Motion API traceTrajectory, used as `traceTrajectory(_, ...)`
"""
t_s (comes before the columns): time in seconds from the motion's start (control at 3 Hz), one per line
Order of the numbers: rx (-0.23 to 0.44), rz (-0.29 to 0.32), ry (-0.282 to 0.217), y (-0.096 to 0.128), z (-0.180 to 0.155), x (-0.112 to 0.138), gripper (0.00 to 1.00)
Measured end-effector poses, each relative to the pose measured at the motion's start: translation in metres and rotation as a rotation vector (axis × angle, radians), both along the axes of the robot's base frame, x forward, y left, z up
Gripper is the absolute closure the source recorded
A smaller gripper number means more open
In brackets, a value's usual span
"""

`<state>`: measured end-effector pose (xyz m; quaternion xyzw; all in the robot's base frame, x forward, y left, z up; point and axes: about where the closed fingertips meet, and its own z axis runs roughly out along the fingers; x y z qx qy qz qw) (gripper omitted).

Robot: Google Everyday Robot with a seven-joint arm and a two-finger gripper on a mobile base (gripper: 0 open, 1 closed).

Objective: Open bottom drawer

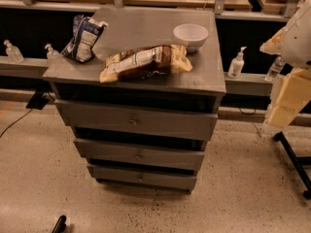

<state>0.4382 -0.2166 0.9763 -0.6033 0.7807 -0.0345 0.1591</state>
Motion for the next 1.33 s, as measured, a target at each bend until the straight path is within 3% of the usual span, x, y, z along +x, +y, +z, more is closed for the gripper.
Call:
traceTrajectory(0.33,0.000,0.000,0.000,0.000,0.000,0.000,0.00)
traceTrajectory(0.67,0.067,0.002,0.024,0.005,-0.052,0.004,0.00)
traceTrajectory(1.0,0.289,-0.057,0.154,0.009,-0.167,-0.006,0.00)
traceTrajectory(1.33,0.375,-0.104,0.188,0.016,-0.202,-0.004,0.00)
